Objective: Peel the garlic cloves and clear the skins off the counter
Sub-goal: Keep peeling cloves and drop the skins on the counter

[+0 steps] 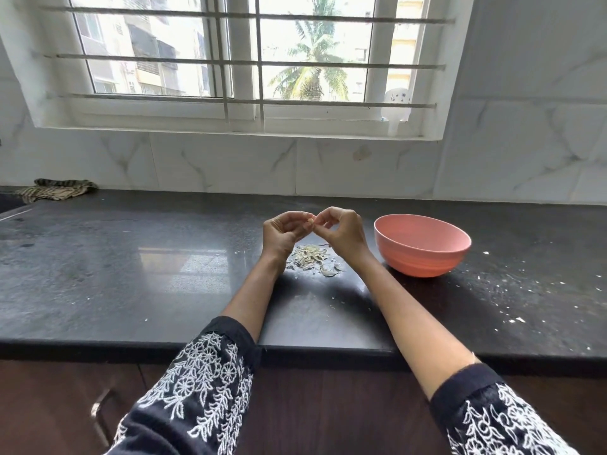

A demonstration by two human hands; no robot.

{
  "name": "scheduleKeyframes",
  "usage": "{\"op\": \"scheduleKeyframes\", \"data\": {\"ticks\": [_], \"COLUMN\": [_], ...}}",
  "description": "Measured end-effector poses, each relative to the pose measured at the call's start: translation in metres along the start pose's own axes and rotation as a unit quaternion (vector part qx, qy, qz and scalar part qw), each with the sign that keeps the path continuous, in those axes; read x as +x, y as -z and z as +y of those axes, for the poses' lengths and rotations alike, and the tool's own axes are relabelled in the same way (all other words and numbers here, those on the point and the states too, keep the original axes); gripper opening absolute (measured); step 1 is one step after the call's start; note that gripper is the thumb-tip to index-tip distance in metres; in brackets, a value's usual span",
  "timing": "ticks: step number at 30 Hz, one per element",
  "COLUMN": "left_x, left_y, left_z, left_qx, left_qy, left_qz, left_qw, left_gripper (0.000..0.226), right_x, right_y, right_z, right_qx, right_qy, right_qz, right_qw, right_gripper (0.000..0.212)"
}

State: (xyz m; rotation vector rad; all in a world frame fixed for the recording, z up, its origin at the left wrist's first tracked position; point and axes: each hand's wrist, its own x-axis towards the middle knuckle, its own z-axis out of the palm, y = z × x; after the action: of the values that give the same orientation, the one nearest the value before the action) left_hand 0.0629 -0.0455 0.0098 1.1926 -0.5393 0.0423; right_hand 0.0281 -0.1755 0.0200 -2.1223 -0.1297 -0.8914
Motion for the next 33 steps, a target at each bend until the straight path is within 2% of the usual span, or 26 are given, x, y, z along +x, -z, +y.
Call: {"op": "scheduleKeyframes", "data": {"ticks": [14,17,20,25,29,33], "left_x": [0.0007,0.0007,-0.0001,-0.001,-0.003,-0.0022], "left_y": [-0.0025,-0.0026,-0.0025,-0.0038,-0.0053,-0.0041], "left_z": [-0.0015,-0.0018,-0.0003,0.0003,0.0006,0.0018], "left_qx": [0.016,0.019,0.021,0.025,0.037,0.041], "left_qy": [0.003,0.007,0.014,0.018,0.018,0.024], "left_qz": [0.021,0.024,0.015,-0.003,-0.009,-0.003], "left_qw": [1.0,0.999,1.0,1.0,0.999,0.999], "left_gripper": [0.011,0.02,0.01,0.006,0.019,0.006], "right_x": [0.0017,0.0009,0.0011,0.0,0.001,0.0015], "right_y": [-0.0021,-0.0021,-0.0004,0.0006,-0.0007,-0.0004], "right_z": [0.0028,0.0016,0.0,-0.0009,0.0013,0.0], "right_qx": [-0.005,-0.003,0.006,0.013,0.005,-0.013], "right_qy": [-0.009,-0.009,-0.012,-0.008,-0.016,-0.015], "right_qz": [0.005,0.004,0.007,0.005,-0.011,-0.011], "right_qw": [1.0,1.0,1.0,1.0,1.0,1.0], "right_gripper": [0.012,0.012,0.013,0.014,0.011,0.01]}}
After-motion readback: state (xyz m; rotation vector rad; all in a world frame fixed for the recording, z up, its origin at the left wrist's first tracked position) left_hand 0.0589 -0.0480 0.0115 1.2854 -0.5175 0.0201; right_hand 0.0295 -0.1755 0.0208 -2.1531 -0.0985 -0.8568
